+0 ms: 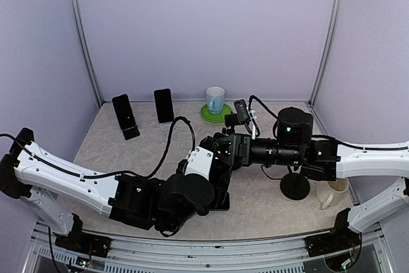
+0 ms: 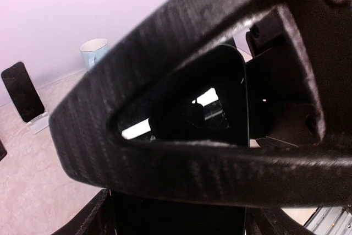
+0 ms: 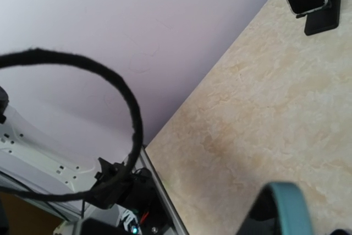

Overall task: Place the phone on the phone stand
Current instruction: Pass from the left arm to the right

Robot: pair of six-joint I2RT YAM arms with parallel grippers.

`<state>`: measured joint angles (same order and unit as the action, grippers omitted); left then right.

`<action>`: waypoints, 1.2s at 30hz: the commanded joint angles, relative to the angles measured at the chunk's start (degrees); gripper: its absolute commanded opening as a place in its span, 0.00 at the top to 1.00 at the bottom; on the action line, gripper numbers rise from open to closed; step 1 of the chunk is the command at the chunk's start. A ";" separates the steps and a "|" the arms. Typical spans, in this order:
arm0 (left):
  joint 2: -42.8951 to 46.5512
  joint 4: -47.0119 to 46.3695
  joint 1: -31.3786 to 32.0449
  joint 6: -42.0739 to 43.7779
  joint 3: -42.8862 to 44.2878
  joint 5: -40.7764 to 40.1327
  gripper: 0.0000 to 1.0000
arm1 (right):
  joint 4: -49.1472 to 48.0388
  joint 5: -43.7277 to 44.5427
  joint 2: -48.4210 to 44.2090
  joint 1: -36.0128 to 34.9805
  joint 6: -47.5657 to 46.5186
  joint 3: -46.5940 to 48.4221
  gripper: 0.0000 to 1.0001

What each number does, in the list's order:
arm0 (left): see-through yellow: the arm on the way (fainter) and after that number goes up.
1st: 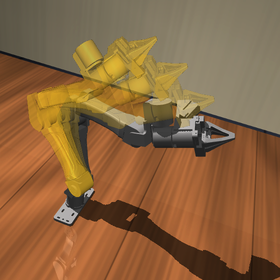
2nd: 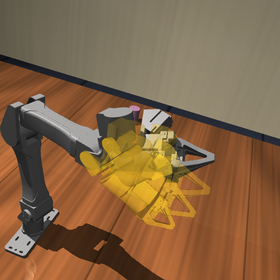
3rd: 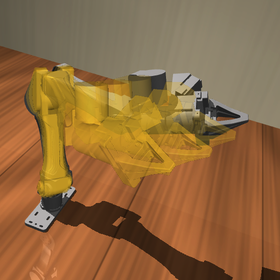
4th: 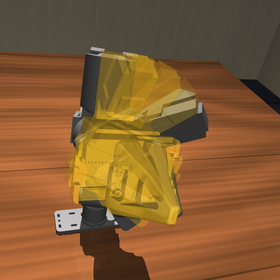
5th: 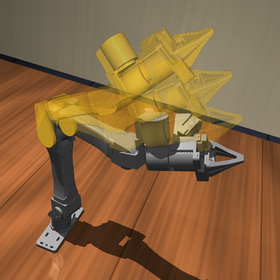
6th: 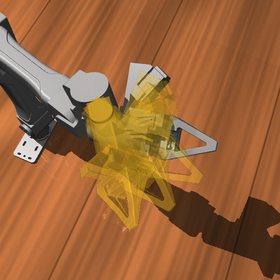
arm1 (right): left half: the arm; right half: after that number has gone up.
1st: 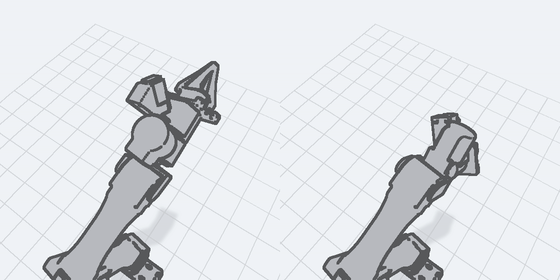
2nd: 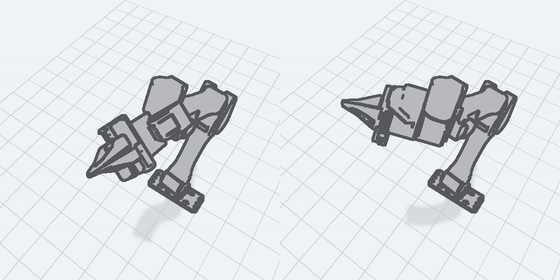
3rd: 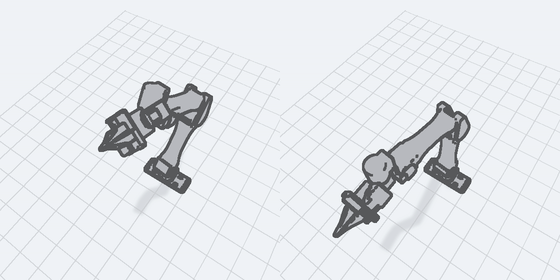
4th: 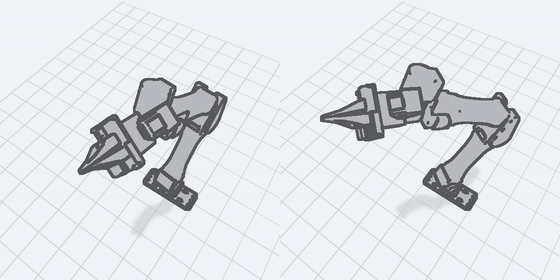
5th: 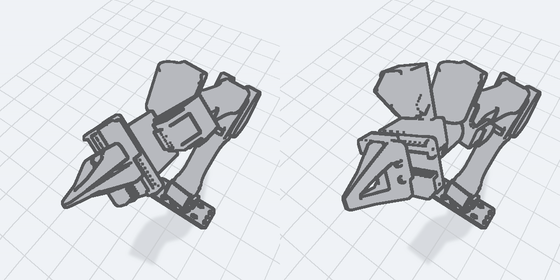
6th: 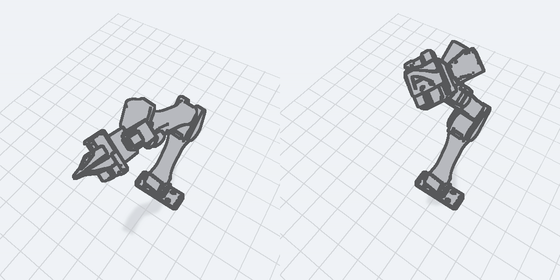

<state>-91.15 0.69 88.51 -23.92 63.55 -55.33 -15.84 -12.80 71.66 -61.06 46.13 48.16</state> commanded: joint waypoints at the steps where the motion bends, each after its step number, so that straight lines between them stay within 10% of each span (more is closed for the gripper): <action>1: -0.85 0.43 0.26 -1.40 3.06 -1.51 0.55 | -2.44 -0.87 0.76 -0.99 0.01 -0.15 0.36; 24: -0.82 1.85 0.26 -3.13 3.95 -0.85 0.53 | -1.17 0.97 0.43 -1.35 -1.42 -1.14 1.00; 36: 2.43 1.11 0.51 -4.05 1.53 1.64 0.05 | 5.26 6.51 -3.43 -1.18 -8.49 2.30 1.00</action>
<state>-91.53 3.05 88.97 -27.35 65.19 -54.74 -12.88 -8.82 71.35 -61.67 41.50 47.07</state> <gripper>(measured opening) 0.887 0.080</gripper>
